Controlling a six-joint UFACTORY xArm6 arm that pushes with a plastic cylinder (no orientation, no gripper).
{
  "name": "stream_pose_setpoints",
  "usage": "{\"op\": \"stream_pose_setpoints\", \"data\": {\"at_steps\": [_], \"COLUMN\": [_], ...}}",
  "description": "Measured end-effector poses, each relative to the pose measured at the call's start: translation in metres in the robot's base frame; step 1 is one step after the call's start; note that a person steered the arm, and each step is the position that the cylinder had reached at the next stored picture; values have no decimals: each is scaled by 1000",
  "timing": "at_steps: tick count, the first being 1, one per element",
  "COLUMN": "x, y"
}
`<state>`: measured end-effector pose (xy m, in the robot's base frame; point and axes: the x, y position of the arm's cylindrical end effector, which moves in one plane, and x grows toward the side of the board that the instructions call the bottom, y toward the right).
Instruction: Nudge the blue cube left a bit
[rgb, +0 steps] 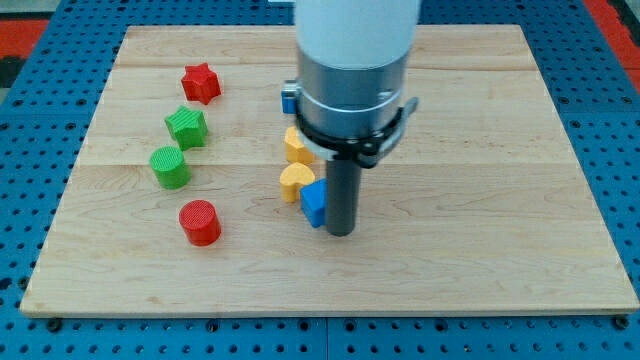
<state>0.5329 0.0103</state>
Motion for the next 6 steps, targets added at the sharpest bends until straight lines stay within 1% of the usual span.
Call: {"op": "stream_pose_setpoints", "data": {"at_steps": [1,2,3,6], "x": [-14,-65,-61,11], "y": [65,60,30,-29]}}
